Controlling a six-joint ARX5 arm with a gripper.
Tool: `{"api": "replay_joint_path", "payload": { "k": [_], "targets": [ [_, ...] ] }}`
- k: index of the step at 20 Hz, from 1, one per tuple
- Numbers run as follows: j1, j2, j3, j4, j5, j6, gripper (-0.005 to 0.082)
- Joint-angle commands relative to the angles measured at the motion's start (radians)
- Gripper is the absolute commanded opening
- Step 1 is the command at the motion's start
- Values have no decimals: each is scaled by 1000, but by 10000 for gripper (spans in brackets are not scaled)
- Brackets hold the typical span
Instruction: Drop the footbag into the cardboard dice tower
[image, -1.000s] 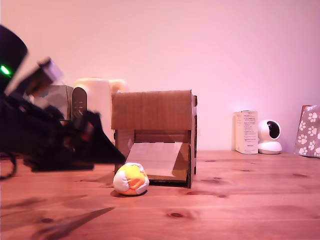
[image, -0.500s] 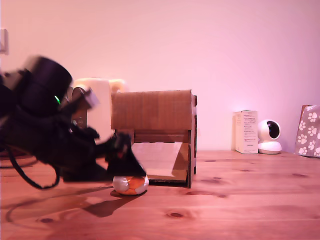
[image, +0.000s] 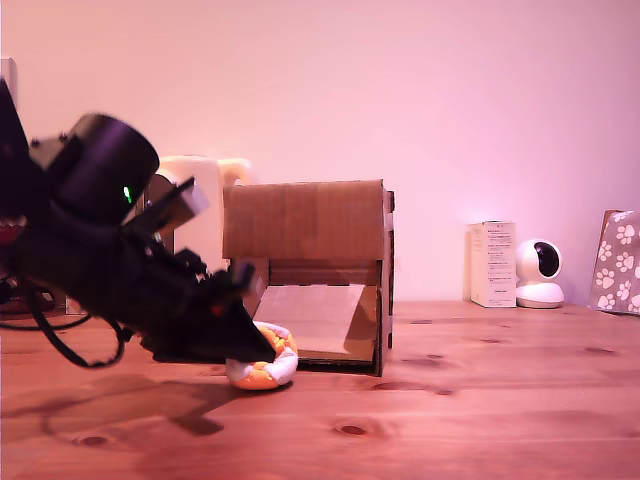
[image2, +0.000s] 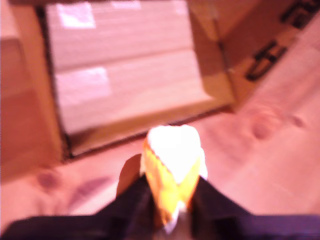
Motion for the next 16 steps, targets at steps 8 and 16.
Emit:
{"api": "replay_joint_path", "payload": {
  "k": [8,16],
  "targets": [
    [-2,-311,-6,-382,14,5,21],
    [-2,-572,1,-315,10,5,21]
  ]
}}
